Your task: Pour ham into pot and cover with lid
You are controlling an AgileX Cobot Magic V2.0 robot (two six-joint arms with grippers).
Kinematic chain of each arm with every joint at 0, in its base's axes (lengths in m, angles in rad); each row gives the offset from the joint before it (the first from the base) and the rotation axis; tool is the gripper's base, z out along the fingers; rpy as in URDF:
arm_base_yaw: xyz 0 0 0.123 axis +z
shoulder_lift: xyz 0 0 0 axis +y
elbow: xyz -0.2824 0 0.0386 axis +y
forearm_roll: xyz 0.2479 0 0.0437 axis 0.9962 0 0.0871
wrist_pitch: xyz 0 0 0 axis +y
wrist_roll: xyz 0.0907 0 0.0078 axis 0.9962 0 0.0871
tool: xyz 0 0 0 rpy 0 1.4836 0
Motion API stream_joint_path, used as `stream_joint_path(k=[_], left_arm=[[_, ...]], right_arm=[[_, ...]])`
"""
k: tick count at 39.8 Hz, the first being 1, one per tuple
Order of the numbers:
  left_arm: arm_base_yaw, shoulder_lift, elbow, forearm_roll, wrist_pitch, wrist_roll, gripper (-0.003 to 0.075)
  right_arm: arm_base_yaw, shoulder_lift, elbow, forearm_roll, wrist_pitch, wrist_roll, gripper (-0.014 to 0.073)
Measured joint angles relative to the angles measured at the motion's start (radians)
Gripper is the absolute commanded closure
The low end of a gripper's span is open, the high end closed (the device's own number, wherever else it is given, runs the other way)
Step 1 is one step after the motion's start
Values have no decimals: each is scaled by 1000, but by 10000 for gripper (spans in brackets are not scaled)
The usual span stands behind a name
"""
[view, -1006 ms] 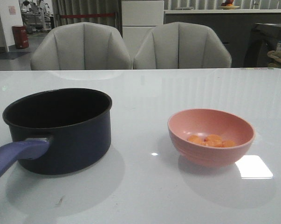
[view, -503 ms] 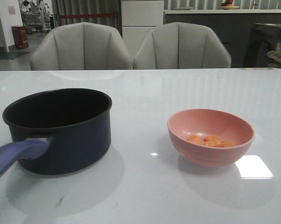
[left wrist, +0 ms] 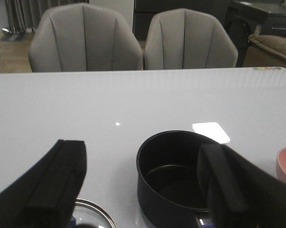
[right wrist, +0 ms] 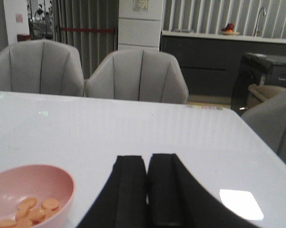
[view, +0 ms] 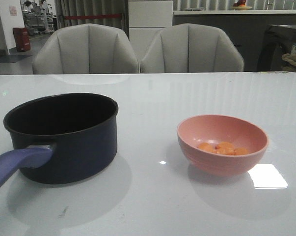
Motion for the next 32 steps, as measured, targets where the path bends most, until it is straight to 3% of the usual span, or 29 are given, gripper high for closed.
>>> stream_joint_path(k=[8, 19, 29, 32], left_arm=[[-11, -159, 58, 91, 94, 0, 185], [-34, -181, 79, 100, 121, 0, 185], [-34, -181, 79, 100, 121, 0, 185], [-34, -181, 79, 100, 121, 0, 185]], right_arm=[[0, 2, -11, 0, -38, 2, 441], [0, 270, -262, 43, 280, 9, 441], [0, 451, -289, 106, 297, 10, 435], [0, 506, -313, 122, 325, 12, 381]])
